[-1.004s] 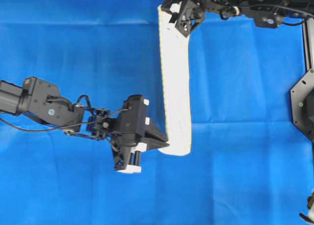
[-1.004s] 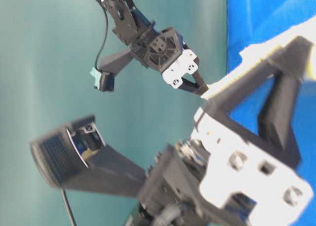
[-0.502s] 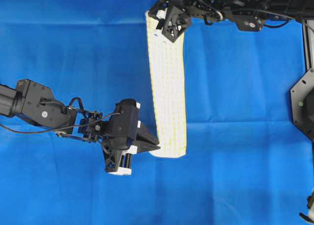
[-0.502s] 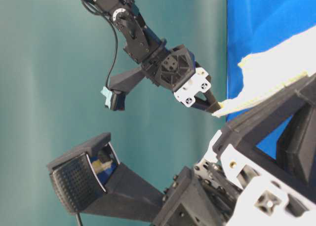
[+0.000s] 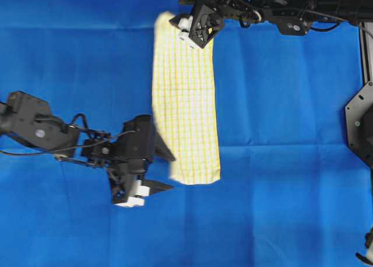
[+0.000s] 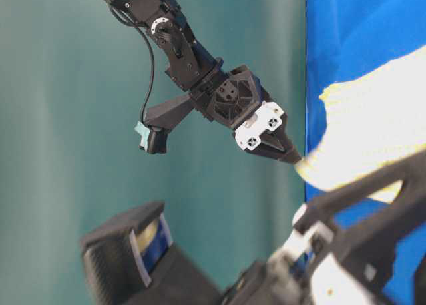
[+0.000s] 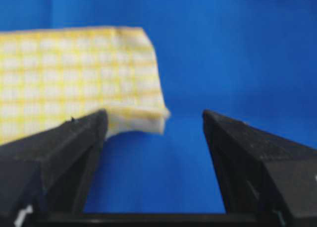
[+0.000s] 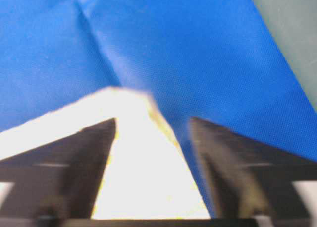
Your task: Fold the yellow towel.
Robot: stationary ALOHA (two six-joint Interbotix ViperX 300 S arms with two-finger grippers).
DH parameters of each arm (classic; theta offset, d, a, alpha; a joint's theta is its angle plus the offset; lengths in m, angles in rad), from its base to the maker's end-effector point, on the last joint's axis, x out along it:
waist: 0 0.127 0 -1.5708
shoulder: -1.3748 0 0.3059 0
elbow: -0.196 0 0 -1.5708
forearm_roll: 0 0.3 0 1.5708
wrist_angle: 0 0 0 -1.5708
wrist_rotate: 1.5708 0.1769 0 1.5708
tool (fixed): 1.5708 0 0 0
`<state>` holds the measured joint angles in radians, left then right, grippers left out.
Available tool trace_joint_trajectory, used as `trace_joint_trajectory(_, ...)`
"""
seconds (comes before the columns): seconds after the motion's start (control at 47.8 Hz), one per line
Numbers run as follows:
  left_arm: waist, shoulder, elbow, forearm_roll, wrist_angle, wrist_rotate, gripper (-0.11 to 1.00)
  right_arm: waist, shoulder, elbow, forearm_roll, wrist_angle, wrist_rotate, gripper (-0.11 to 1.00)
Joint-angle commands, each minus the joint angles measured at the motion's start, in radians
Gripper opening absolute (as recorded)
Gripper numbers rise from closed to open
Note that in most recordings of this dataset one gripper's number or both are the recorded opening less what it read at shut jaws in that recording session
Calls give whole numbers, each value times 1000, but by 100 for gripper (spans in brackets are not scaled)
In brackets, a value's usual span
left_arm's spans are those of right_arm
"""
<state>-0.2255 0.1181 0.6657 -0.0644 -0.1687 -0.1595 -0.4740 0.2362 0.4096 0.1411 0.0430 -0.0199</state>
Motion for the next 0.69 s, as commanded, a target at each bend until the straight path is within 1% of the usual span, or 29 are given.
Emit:
trace_joint_trajectory(0.0, 0, -101, 17, -2, 66, -2, 67, -3, -37, -12, -2, -3, 3, 77)
trace_joint_trajectory(0.042, 0, -135, 32, -2, 92, -2, 65, -6, -48, -8, 0, -3, 6, 76)
trace_joint_trajectory(0.105, 8, -186, 55, 2, 117, 0, 63, -12, -71, 6, 2, -2, 8, 73)
trace_joint_trajectory(0.188, 28, -250, 92, 2, 126, 0, 63, -21, -118, 38, 2, 0, 8, 69)
trace_joint_trajectory(0.251, 51, -291, 115, 3, 126, 3, 63, -25, -156, 69, 0, 0, 8, 69)
trace_joint_trajectory(0.356, 112, -341, 146, 5, 123, 6, 63, -23, -229, 132, 2, -3, 8, 69)
trace_joint_trajectory(0.46, 175, -353, 156, 9, 103, 12, 63, -9, -310, 209, 2, -9, 8, 69)
trace_joint_trajectory(0.565, 230, -350, 150, 9, 87, 31, 68, 21, -380, 275, 0, -26, 8, 69)
trace_joint_trajectory(0.669, 275, -347, 143, 11, 84, 57, 76, 55, -448, 341, 2, -49, 8, 69)
